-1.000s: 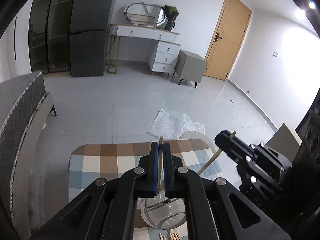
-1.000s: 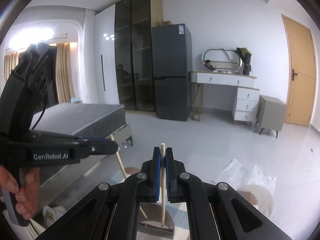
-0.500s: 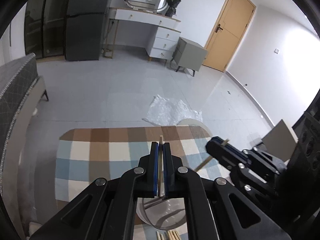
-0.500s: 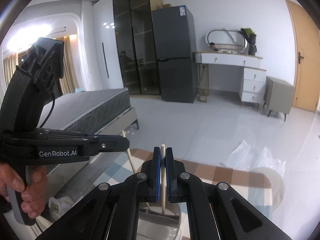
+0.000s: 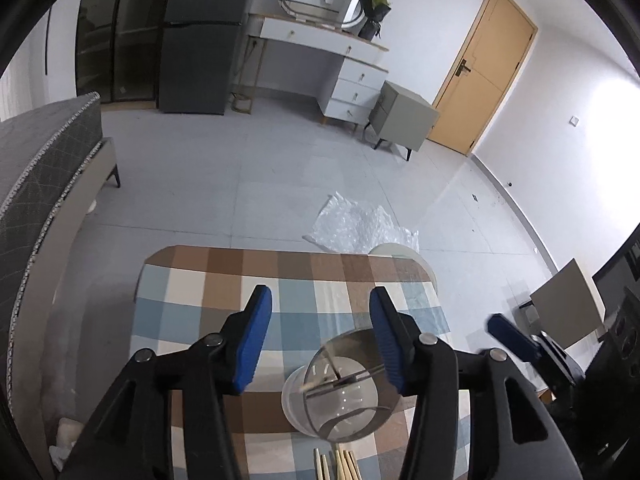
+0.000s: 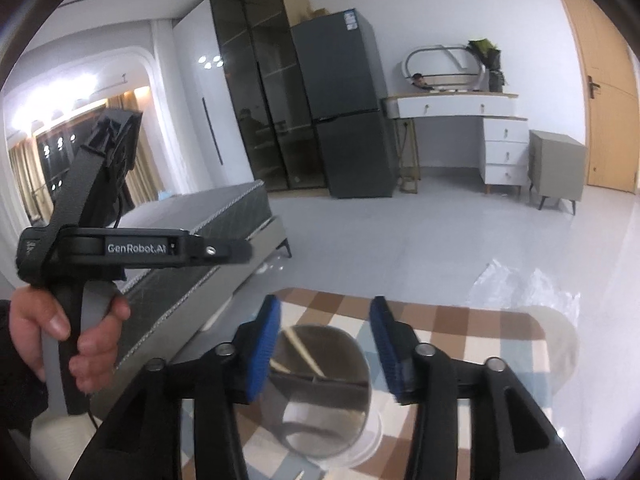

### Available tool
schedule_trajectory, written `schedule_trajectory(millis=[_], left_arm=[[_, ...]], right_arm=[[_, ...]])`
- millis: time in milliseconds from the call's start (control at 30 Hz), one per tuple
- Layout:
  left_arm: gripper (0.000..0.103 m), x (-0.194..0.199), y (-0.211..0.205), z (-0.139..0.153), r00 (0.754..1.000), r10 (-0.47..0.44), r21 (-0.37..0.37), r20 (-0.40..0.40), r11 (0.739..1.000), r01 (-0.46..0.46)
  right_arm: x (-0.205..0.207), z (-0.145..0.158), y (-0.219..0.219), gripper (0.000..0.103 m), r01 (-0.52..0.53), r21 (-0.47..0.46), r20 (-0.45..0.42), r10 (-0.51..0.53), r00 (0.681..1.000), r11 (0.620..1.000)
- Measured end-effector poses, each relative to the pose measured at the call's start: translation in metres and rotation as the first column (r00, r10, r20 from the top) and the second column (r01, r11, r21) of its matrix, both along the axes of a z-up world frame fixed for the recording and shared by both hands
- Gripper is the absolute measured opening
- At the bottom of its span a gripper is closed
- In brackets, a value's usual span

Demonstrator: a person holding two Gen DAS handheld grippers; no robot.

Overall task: Organize utensils
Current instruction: 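Open both tools and withdraw them from the utensil holder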

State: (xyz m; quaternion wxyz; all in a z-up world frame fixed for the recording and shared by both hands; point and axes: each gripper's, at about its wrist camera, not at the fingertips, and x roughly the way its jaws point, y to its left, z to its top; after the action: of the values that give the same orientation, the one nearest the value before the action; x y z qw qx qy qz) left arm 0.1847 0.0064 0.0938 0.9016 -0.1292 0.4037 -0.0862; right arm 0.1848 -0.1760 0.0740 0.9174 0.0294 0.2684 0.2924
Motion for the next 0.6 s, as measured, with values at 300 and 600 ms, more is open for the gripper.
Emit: schedule_trajectory(millis=[300,600], left_arm=[[0.072,-0.052,-0.008,0.021,0.996,0.062,0.113,0.063,0.991,-0.069],[0.083,-0.093,-0.014,0.021,0.985,0.082,0.164,0.152,0.981,-0.108]], right_arm=[[-0.054,0.029,-0.026,0.084,0.106,0.047,0.047,-0.108,0.993,0.993],[-0.099,0.042,-0.029,0.098,0.167,0.082,0.094,-0.175,0.98,0.982]])
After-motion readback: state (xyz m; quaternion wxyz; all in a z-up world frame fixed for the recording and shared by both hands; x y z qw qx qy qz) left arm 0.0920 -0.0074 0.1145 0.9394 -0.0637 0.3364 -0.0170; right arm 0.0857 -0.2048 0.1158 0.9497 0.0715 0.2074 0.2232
